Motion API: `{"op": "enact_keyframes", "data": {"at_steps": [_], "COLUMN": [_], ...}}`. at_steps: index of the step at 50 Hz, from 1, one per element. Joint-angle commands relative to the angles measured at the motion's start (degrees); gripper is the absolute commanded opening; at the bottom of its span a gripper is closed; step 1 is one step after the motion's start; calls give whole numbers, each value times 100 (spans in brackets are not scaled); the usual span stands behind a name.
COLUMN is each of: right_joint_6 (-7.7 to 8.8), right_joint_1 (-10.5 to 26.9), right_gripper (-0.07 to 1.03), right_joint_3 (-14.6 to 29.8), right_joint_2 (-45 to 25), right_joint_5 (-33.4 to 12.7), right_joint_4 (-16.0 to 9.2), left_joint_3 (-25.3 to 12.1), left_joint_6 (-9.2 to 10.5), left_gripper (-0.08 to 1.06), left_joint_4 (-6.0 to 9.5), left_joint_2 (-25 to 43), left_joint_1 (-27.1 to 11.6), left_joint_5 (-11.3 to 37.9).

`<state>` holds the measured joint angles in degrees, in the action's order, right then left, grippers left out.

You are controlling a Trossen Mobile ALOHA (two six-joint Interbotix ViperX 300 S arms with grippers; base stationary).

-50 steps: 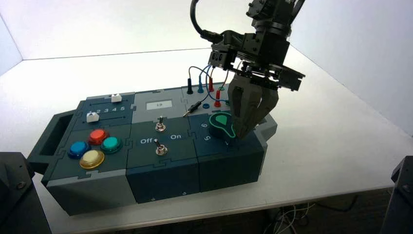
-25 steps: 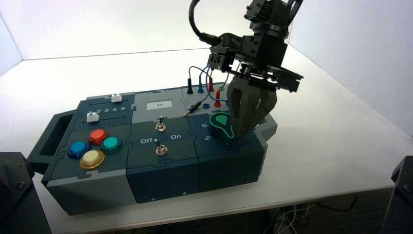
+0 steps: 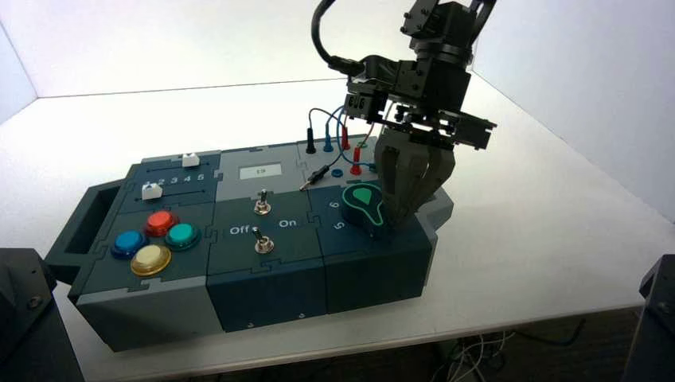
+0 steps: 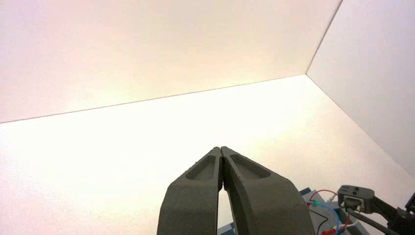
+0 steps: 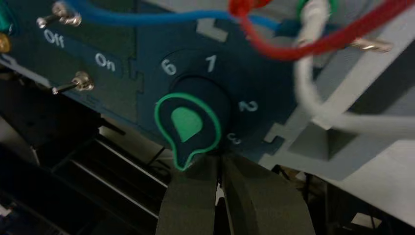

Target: Turn the knob to position 4.

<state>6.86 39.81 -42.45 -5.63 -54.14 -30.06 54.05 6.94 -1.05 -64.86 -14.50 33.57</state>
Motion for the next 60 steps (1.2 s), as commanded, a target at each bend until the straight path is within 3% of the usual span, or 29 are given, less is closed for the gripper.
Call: {"op": "enact_keyframes", "data": {"at_steps": [1,15,26,44,60], "right_joint_6": [-9,0,44,158,193], "right_joint_1": [-211,-650,-650,-598,-475], "right_gripper": [-2,-2,-2,-2,-2], "right_joint_3": [35,299,598,721,914], "right_joint_2": [97,299,589,1336,1477], "right_joint_5": [70,132,141,246,422], "right_joint_4": [97,422,466,527,536], "left_joint_3": [-220,-229,-149,70,132], "left_joint_6": [-44,-79,-79,-105,-53], "left_gripper": [-3,-3,-3,-3,-3], "left_joint_4": [-18,-18,-18,-18,0], "left_joint_2": [53,44,35,-62,-255], "left_joint_1": [18,18,18,18,18], "left_joint_5": [0,114,132,114,149]}}
